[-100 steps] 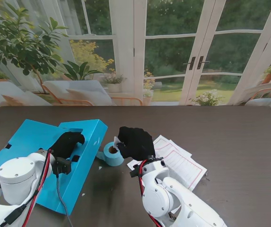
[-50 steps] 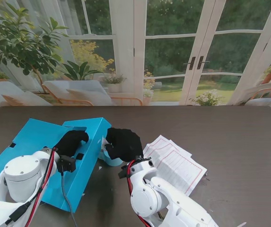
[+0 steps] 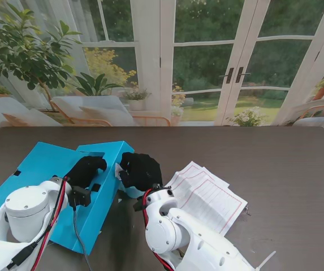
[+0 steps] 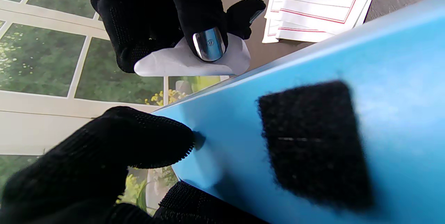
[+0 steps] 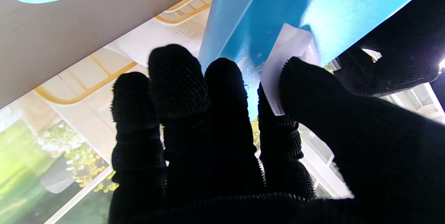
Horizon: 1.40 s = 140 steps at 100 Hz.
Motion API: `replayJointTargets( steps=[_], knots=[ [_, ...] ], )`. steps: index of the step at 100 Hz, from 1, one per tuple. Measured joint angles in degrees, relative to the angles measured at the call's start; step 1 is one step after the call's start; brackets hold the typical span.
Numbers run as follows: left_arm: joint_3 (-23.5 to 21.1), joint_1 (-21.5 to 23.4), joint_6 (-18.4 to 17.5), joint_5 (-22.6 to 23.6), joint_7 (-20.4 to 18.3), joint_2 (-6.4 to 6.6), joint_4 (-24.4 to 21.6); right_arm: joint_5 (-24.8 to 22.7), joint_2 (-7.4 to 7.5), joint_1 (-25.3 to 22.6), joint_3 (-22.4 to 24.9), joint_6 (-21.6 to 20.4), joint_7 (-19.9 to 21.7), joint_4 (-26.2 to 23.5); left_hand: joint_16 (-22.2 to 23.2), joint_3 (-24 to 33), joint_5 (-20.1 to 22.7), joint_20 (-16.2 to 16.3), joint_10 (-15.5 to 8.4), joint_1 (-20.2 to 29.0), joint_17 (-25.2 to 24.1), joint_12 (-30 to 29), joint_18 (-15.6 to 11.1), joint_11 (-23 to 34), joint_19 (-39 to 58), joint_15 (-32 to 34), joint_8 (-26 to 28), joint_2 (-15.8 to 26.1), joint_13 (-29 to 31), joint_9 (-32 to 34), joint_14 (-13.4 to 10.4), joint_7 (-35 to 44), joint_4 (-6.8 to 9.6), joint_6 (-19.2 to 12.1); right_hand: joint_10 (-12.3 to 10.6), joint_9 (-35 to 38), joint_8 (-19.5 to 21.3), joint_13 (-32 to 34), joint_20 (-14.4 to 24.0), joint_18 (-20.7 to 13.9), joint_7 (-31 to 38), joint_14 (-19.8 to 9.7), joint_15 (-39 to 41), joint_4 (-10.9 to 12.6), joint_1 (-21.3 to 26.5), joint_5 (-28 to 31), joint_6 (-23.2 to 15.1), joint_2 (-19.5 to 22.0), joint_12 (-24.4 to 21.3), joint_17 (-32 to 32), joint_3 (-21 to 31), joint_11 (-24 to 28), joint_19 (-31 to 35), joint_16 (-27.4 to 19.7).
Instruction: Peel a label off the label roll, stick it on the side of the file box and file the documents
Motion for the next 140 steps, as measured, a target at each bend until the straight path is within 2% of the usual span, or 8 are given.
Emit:
replayJointTargets(
  steps=[42, 69, 80, 90, 125, 134, 140],
  knots=[
    [0.2, 0.1, -0.2, -0.5, 0.4, -0.02, 0.0, 0.8, -0.99, 0.9, -0.5, 0.9, -0.5, 2.1, 0.0, 0.1, 0.0, 0.0, 0.0, 0.0, 0.0, 0.0, 0.0, 0.1, 0.0, 0.1, 0.1, 0.0, 0.0, 0.0, 0.0, 0.0, 0.00, 0.0, 0.0, -0.1, 0.0, 0.0, 0.0, 0.0, 0.0, 0.0, -0.5, 0.1, 0.0, -0.8, 0.0, 0.7, 0.0, 0.0, -0.1, 0.0, 0.0, 0.0],
    [0.3, 0.1, -0.2, -0.2, 0.1, 0.02, 0.0, 1.3, -1.45, 1.1, -0.6, 0.9, -1.3, 3.0, 0.0, 0.1, 0.0, 0.0, 0.0, 0.0, 0.0, 0.0, 0.0, 0.1, 0.0, 0.1, 0.1, 0.0, 0.0, 0.0, 0.0, 0.0, 0.00, 0.0, 0.0, -2.6, -0.2, 0.0, 0.1, 0.0, -0.7, 0.2, -2.0, 0.1, -0.6, -1.1, 0.0, 1.3, 0.0, 0.0, -0.2, 0.1, 0.0, -0.6],
    [0.3, 0.1, -0.2, -0.1, -0.1, 0.06, 0.0, 1.4, -1.67, 1.1, -0.6, 0.9, -1.8, 3.3, 0.0, 0.1, -0.1, 0.0, 0.0, 0.0, 0.0, 0.0, 0.0, 0.1, 0.0, 0.1, 0.1, 0.1, 0.0, -0.1, 0.0, 0.0, 0.00, 0.0, 0.0, -3.9, -0.2, -0.6, 0.3, 0.0, 0.7, 0.7, -2.6, 0.1, -1.4, -3.2, 0.0, 3.4, 0.0, 0.0, -1.4, 0.1, 0.0, -0.6],
    [0.3, 0.1, -0.2, -0.1, -0.2, 0.11, 0.0, 1.5, -1.81, 1.1, -0.6, 1.0, -2.1, 3.5, 0.0, 0.1, -0.2, 0.0, 0.0, 0.0, 0.0, 0.0, 0.0, 0.1, 0.0, 0.1, 0.2, 0.4, 0.0, -0.2, 0.0, 0.0, -0.01, 0.1, 0.0, -4.9, -0.2, -0.6, 1.4, 0.0, 0.9, 0.8, -2.7, 0.1, -1.5, -3.9, 0.0, 3.4, 0.0, 0.0, -1.4, 0.1, 0.0, -0.6],
    [0.3, 0.2, -0.3, -0.3, -0.3, 0.15, 0.0, 1.5, -1.95, 1.1, -0.7, 1.5, -2.2, 3.9, 0.0, 0.7, -0.7, 0.0, 0.0, 0.0, 0.0, 0.1, 0.0, 0.5, 0.0, 0.4, 0.3, 0.6, 0.0, -0.6, -0.1, 0.1, -0.46, 0.2, 0.0, -6.5, -0.2, -1.2, 1.5, 0.0, 1.8, 1.1, -2.9, 0.1, -2.0, -4.5, 0.0, 3.8, -0.3, 0.0, -1.5, 0.7, 0.0, -0.6],
    [0.2, 0.3, -0.4, -0.3, -0.7, 0.25, 0.0, 1.5, -2.09, 1.1, -0.8, 1.7, -2.5, 4.3, 0.0, 0.7, -0.7, 0.0, 0.0, 0.0, 0.0, 0.1, 0.0, 0.5, 0.0, 0.5, 0.3, 1.0, 0.0, -0.6, -0.1, 0.2, -0.40, 0.2, 0.1, -7.7, -0.2, -1.8, 1.5, 0.0, 2.6, 1.4, -3.0, 0.1, -2.2, -6.2, 0.0, 3.8, -0.3, 0.0, -2.7, 1.9, 0.0, -0.6],
    [0.2, 0.3, -0.4, -0.3, -1.0, 0.35, 0.0, 1.5, -2.11, 1.1, -0.8, 1.8, -2.6, 4.3, 0.0, 0.7, -0.8, 0.0, 0.0, 0.0, 0.0, 0.1, 0.0, 0.5, 0.0, 0.5, 0.3, 1.1, 0.0, -0.7, -0.2, 0.2, -0.35, 0.2, 0.1, -8.5, -0.2, -1.8, 1.5, 0.0, 3.0, 1.4, -3.0, 0.1, -2.2, -6.9, 0.0, 3.8, -0.6, 0.0, -2.9, 1.0, 0.0, -0.6]
  ],
)
